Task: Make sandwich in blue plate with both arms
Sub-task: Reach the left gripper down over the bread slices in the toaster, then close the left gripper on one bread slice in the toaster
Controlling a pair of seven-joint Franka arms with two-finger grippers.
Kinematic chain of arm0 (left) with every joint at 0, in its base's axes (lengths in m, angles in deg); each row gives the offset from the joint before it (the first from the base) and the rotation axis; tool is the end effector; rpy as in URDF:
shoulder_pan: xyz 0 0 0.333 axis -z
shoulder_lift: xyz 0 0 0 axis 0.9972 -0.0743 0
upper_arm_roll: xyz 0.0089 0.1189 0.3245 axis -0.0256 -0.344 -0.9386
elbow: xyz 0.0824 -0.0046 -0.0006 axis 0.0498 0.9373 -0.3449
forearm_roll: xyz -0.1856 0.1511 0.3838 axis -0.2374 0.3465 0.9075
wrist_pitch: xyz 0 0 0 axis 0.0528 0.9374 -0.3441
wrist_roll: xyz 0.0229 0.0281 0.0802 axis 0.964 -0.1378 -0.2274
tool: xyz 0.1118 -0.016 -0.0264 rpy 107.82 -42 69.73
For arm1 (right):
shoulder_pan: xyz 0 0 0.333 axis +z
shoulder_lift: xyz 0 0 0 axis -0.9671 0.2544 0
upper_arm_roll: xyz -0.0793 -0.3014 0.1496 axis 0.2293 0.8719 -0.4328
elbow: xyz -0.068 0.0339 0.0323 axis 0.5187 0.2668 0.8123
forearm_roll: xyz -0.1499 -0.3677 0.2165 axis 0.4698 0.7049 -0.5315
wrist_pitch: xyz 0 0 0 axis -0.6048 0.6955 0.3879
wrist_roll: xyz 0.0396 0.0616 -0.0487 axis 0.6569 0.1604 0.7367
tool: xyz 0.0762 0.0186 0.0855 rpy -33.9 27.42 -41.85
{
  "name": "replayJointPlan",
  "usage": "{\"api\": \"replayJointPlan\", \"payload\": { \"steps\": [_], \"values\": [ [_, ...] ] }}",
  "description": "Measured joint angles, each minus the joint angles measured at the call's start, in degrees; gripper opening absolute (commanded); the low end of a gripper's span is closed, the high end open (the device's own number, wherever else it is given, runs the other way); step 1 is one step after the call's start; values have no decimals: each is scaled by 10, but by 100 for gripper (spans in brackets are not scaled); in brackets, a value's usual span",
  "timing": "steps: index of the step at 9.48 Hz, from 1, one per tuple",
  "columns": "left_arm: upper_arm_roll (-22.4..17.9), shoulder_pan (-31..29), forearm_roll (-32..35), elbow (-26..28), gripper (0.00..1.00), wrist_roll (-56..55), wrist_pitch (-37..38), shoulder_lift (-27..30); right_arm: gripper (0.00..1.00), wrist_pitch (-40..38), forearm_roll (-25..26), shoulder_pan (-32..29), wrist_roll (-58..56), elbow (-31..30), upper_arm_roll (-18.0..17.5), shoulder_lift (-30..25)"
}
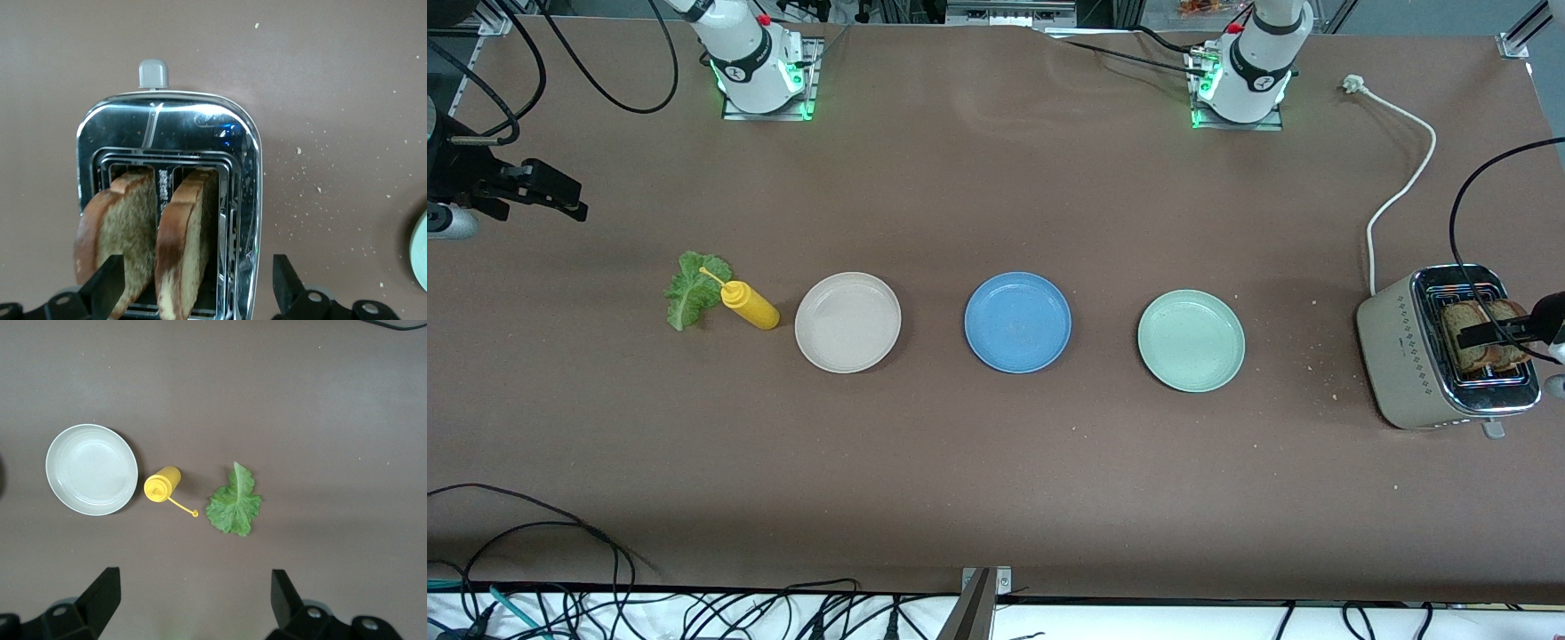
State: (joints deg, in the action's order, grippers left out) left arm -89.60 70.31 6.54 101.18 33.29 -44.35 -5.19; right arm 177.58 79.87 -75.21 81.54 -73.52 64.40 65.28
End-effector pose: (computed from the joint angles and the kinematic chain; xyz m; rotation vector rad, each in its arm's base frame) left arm 0.7111 0.2150 0.4013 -3.0428 -0.1786 0.1872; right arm 0.6176 -0.0019 0.6223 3.1296 0.0134 -0.0798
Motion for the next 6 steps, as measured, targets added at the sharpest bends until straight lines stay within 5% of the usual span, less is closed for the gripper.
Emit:
{"api": "replayJointPlan", "payload": {
  "steps": [6],
  "values": [
    [0, -5, 0, 0, 80, 0, -4, -28, 100, 0, 0, 0, 0, 0, 0, 0]
  ]
}}
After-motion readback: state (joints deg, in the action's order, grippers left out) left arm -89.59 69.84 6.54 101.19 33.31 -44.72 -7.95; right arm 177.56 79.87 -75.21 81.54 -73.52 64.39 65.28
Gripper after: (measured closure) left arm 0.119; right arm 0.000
